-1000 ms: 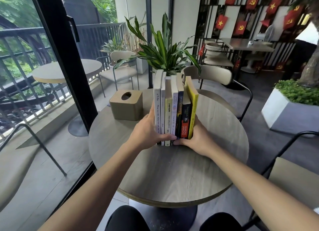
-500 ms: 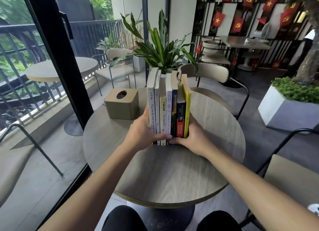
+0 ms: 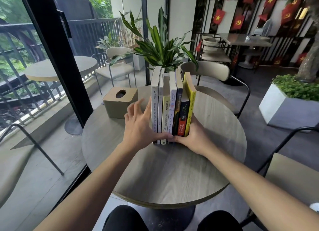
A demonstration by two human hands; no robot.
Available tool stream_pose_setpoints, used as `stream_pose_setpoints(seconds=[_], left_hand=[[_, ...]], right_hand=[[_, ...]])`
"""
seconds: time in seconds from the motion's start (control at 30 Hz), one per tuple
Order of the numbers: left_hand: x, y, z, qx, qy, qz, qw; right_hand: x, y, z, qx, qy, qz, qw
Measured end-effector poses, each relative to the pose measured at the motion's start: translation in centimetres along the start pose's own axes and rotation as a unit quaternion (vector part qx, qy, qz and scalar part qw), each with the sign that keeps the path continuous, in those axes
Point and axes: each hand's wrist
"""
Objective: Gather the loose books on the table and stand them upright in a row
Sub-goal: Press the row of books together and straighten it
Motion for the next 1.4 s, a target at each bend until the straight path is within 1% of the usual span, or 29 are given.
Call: stream_pose_setpoints(seconds=[0.03,0.1,0.2,0.27,0.37,0.63,0.73,0.83,0.9,1.0,1.27,1.4], left_hand=[[0.2,-0.2,0.0,-0.008,-0.036,0.009,0.999],[0.9,-0.9,-0.2,-0.022,-0.075,0.012,0.997],[1.9,-2.3,-0.7,-0.039,-0.094,0.005,0.995],[2.3,-3.3,-1.0,-0.036,-0.104,-0.012,0.994],[2.2,-5.0,-1.3,-0.03,-0.132,-0.031,0.99],[1.2,-8.1,-3.4,-0.027,-0.109,-0.085,0.99],[0.8,-9.2,-4.3,-0.014,-0.087,-0.121,0.989],[0.2,-9.8,-4.9,-0.024,-0.102,-0.148,0.983],[-0.1,-10.0,-5.2,-0.04,-0.114,-0.142,0.983],[-0.3,-9.9,-5.2,-0.05,-0.104,-0.122,0.986],[-0.8,-9.1,-4.4,-0.067,-0.048,-0.11,0.991],[0.1,-7.7,-2.7,-0.085,0.004,-0.08,0.993]], right_hand=[[-0.1,-0.1,0.0,-0.002,0.002,0.001,1.0],[-0.4,-0.5,0.1,-0.009,0.002,0.004,1.0],[-0.9,-1.2,0.4,-0.009,0.015,0.011,1.0],[-1.2,-1.7,0.5,-0.011,0.027,0.014,0.999],[-1.8,-2.6,0.8,-0.014,0.017,0.01,1.0],[-3.1,-5.5,1.6,-0.019,0.001,0.013,1.0],[-3.5,-6.4,1.8,-0.019,0.004,0.016,1.0],[-3.7,-7.0,1.9,-0.017,-0.001,0.02,1.0],[-3.8,-7.2,2.0,-0.018,-0.007,0.02,1.0],[-3.7,-7.4,2.1,-0.014,-0.016,0.014,1.0],[-3.2,-6.9,1.3,-0.021,-0.024,-0.007,0.999],[-2.7,-5.9,0.8,-0.027,-0.023,-0.011,0.999]])
Point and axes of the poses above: each hand's wrist, its own y-axis away from the middle knuckle, its own x-axis out of the back of the hand, z = x × y, and after that the axes turned 7 degrees about z, right-handed
